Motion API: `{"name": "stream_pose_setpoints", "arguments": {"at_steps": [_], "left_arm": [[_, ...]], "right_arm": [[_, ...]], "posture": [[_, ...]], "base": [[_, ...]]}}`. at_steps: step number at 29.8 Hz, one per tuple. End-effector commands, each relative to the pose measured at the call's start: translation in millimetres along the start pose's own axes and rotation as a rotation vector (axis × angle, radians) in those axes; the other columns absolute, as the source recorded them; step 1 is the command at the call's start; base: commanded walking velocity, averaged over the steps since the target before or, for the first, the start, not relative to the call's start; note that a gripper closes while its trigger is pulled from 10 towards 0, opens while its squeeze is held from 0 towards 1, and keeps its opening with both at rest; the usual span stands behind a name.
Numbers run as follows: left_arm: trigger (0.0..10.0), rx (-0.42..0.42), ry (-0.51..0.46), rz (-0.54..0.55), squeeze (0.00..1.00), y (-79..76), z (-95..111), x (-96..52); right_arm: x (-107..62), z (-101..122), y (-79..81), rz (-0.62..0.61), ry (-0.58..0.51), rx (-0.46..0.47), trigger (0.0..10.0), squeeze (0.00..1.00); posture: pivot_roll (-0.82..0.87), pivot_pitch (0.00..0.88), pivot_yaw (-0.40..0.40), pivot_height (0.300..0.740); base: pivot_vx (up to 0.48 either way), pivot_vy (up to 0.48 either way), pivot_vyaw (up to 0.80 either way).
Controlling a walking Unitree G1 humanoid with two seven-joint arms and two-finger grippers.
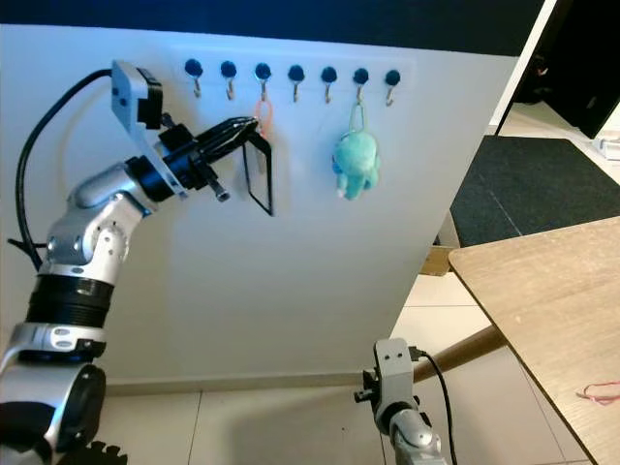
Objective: Hang keys on a hook
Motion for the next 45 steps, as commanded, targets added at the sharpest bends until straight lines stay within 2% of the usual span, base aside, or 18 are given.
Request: {"name": "stream_pose_setpoints", "arguments": {"at_steps": [1, 9, 15, 20, 32, 36, 41, 44, 45], "left_arm": [[10.0, 0.039, 0.017, 0.033, 0.00, 8.3, 5, -0.6], [10.0, 0.062, 0.038, 0.180, 0.00, 31.7, 9, -2.2], [10.0, 0.063, 0.037, 0.206, 0.00, 37.9, 10, -4.4], [10.0, 0.058, 0.036, 0.212, 0.00, 39.7, 9, -4.7], [10.0, 0.039, -0.027, 0.145, 0.00, 29.5, 15, 9.5], [10.0, 0.031, -0.047, 0.126, 0.00, 26.2, 18, 15.3], [10.0, 0.031, -0.055, 0.106, 0.00, 22.4, 19, 19.9], [10.0, 0.030, -0.056, 0.102, 0.00, 21.7, 19, 20.6], [10.0, 0.031, -0.054, 0.096, 0.00, 20.6, 18, 21.3]], "right_arm": [[-1.1, -4, -1.7, -0.009, 0.016, 0.010, 10.0, 0.00], [-0.8, -3, -1.8, -0.014, 0.013, 0.016, 10.0, 0.00], [-0.8, -3, -2.2, -0.016, 0.014, 0.020, 10.0, 0.00], [-0.6, -3, -2.1, -0.015, 0.013, 0.022, 10.0, 0.00], [1.0, 2, -1.2, -0.010, -0.006, 0.023, 10.0, 0.00], [1.1, 12, 0.4, 0.013, -0.080, -0.003, 10.0, 0.00], [4.1, 44, 20.5, 0.123, -0.256, -0.062, 10.0, 0.00], [4.4, 50, 23.8, 0.139, -0.287, -0.067, 10.0, 0.00], [4.7, 60, 28.6, 0.158, -0.336, -0.067, 10.0, 0.00]], "posture": [[0.07, 0.059, -0.060, 0.740], [0.07, 0.063, -0.059, 0.740], [0.07, 0.062, -0.060, 0.740], [0.07, 0.062, -0.061, 0.740], [0.07, 0.060, -0.060, 0.740], [0.07, 0.060, -0.059, 0.740], [0.07, 0.064, -0.058, 0.740], [0.07, 0.064, -0.058, 0.740], [0.07, 0.065, -0.058, 0.740]], "base": [[0.000, 0.000, 0.00], [0.000, 0.000, 0.00], [0.000, 0.000, 0.00], [0.000, 0.000, 0.00], [0.000, 0.000, 0.00], [0.000, 0.000, 0.00], [0.000, 0.000, 0.00], [0.000, 0.000, 0.00], [0.000, 0.000, 0.00]]}}
Point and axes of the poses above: a point about 5 cm out from each wrist's last joint towards the gripper, its own x axis pointing out of the wrist towards the gripper, its own z axis along the axis of the wrist's last joint, y = z × x, the point moved 2 cm from there along x, pointing out of the wrist towards the gripper
